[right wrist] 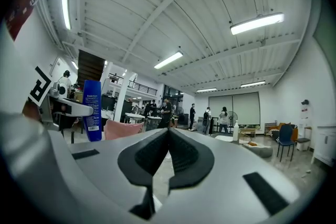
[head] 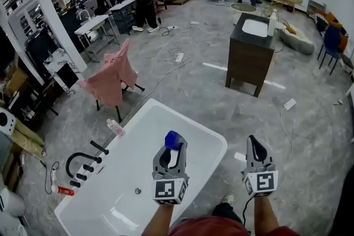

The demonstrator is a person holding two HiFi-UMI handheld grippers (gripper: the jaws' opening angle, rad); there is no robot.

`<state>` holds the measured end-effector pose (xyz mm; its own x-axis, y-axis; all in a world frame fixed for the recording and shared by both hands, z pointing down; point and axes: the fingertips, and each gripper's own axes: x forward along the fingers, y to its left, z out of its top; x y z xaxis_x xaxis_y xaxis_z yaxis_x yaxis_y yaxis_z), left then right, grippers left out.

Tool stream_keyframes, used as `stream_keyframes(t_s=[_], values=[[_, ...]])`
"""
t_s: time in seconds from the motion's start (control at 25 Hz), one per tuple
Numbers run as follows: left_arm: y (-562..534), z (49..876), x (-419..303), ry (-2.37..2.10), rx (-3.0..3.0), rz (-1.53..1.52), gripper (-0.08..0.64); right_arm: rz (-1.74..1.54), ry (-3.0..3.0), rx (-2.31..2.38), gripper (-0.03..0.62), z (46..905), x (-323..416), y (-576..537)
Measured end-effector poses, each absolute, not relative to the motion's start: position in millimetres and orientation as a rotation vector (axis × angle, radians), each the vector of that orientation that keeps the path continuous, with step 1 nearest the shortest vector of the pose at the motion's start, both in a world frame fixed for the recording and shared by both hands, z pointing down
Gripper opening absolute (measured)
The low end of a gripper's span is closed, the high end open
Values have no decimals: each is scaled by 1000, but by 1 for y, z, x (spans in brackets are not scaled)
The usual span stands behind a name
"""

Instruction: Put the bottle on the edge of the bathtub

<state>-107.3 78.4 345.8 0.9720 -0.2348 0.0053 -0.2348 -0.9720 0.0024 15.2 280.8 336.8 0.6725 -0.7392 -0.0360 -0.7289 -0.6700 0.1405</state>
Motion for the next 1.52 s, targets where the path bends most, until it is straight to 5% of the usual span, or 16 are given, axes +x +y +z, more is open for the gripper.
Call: stream_keyframes(t_s=[0.68, 1.52], values=[[184, 336, 60, -492, 3118, 12, 141, -157, -1308, 2792, -2, 342, 192, 393], [117, 378, 149, -672, 3016, -15, 141, -123, -1448, 2640, -2, 368, 304, 305]])
